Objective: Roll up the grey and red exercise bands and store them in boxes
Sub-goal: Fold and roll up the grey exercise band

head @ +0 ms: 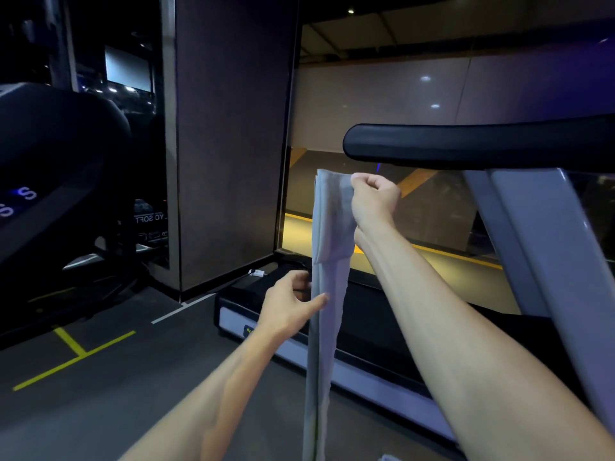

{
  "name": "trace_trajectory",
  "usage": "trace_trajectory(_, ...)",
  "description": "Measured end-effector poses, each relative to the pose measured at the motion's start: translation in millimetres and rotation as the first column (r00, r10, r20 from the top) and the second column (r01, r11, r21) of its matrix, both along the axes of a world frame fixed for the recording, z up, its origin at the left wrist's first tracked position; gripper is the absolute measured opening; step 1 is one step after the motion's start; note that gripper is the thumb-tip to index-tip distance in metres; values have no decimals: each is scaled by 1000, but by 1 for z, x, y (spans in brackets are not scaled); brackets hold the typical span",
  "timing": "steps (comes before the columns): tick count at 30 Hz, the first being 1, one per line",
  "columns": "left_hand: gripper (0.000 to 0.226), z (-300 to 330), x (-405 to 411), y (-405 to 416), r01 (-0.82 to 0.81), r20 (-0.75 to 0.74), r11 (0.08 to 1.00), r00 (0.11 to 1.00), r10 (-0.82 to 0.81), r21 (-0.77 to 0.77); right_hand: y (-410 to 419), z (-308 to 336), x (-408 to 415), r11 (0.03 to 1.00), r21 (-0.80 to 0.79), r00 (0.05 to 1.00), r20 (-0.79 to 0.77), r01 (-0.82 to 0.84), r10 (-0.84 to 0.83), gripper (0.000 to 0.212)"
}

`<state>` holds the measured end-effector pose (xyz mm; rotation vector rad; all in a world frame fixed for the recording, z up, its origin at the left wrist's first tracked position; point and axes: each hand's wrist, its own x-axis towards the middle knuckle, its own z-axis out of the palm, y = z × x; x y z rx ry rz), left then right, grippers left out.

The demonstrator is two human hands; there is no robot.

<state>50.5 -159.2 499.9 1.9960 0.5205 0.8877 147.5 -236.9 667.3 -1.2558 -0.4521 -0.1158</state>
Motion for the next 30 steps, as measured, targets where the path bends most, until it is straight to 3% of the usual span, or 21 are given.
trace_trajectory(9, 11, -22, 9, -24, -107, 24, 993, 994, 108, -42, 1, 4, -4, 1000, 9, 1000, -11, 26, -25, 13)
trace_trajectory(14, 23, -27, 5, -17, -40, -11, 999, 999, 40, 0, -5, 5, -5, 1000, 3, 999, -17, 29, -29, 14)
trace_trajectory(24, 25, -25, -2, -5, 123, 35, 990, 992, -120, -63, -11, 8, -4, 1000, 6, 999, -28, 27, -27, 10)
trace_trajectory(30, 28, -23, 1, -7, 169, 110, 943, 984, -143, -286, -14, 11, -2, 998, 53, 998, -62, 28, -25, 10)
